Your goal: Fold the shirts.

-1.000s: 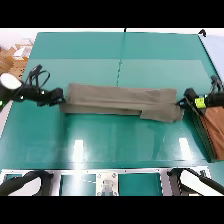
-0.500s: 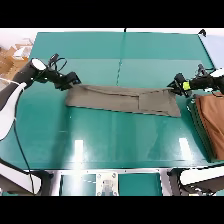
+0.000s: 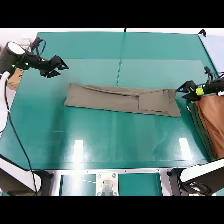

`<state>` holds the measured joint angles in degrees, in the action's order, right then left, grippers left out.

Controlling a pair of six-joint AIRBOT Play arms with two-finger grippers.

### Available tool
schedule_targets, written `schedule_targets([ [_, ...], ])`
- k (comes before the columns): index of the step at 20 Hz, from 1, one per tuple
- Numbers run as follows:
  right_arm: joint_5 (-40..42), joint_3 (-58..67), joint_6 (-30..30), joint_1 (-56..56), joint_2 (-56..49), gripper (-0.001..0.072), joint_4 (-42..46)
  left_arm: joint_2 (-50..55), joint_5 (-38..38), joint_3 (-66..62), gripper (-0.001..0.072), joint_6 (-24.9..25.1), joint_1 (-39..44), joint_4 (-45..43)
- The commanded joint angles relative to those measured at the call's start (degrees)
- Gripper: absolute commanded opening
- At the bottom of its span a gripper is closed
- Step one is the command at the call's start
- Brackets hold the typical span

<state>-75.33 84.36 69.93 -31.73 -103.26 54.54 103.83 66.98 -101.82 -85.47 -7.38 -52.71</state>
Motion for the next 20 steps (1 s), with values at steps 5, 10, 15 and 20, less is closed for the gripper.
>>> schedule_targets([
  [5, -8.81, 0.13, -9.14, 1.42, -10.36, 0.0659, -9.84, 0.17, 5.07, -1.79, 0.0665, 2.03, 1.29, 4.92],
  [10, -8.90, 1.55, -9.05, 4.35, -11.06, 0.0062, -9.81, 0.17, 5.99, -1.79, 0.0226, 3.67, 6.34, 5.18],
  [15, -11.78, 8.76, -6.45, 4.81, -8.17, 0.0018, -9.84, 0.74, -0.37, -1.66, 0.0025, 5.57, 14.84, 5.11],
  [20, -20.02, 17.77, -1.27, 7.74, 0.17, 0.0019, -10.97, 7.04, -12.76, -1.62, 0.0025, 6.45, 31.80, 5.16],
])
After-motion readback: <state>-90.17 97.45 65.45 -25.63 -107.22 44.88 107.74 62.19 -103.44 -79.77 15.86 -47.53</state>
